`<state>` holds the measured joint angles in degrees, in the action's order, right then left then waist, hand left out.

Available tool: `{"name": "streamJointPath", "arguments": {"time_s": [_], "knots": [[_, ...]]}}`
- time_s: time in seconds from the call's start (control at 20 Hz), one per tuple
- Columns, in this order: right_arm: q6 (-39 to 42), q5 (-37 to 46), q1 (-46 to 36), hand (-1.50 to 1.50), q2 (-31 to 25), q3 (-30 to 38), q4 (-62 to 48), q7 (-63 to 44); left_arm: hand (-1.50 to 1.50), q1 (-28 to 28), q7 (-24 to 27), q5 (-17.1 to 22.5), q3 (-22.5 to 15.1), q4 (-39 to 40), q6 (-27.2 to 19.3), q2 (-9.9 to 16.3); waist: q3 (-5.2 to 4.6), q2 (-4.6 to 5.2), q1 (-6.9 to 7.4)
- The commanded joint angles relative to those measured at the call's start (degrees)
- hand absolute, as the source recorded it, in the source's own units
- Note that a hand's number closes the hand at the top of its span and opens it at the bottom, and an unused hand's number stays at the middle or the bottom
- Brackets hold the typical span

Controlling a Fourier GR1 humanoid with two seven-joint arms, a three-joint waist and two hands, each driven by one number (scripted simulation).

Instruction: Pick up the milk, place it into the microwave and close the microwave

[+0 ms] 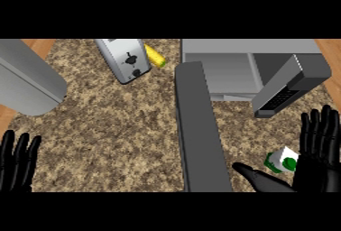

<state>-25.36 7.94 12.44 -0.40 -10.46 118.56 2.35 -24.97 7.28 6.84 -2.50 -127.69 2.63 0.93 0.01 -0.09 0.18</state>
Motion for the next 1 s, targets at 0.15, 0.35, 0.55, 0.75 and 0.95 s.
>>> {"name": "streamJointPath", "arguments": {"time_s": [0.15,0.35,0.55,0.75,0.95], "knots": [[1.82,-5.58,4.49,-1.50,-0.80,5.47,-3.95,4.88,-1.50,-3.36,-0.39,3.65,2.89,-1.79,3.26,1.32,0.00,-0.02,-0.08],[5.32,-11.36,4.79,-1.50,-0.66,11.03,-13.80,14.67,-1.50,-1.17,-0.05,3.85,4.57,-0.50,3.17,1.60,0.02,0.04,-0.17],[6.14,-12.69,6.61,-1.50,0.23,12.33,-18.83,20.02,-1.50,-8.80,6.28,3.15,2.66,-0.07,6.53,0.20,0.00,-0.02,0.06],[7.72,-15.20,4.93,-1.50,-3.30,18.03,-19.06,17.63,-1.50,-8.17,3.18,1.16,0.58,-4.14,4.10,-0.87,0.00,0.00,-0.02],[11.06,-16.80,3.86,-1.50,-2.41,19.03,-27.14,24.78,-1.50,-10.37,7.27,1.80,1.53,-1.45,7.36,-0.87,0.00,0.00,0.15]]}}
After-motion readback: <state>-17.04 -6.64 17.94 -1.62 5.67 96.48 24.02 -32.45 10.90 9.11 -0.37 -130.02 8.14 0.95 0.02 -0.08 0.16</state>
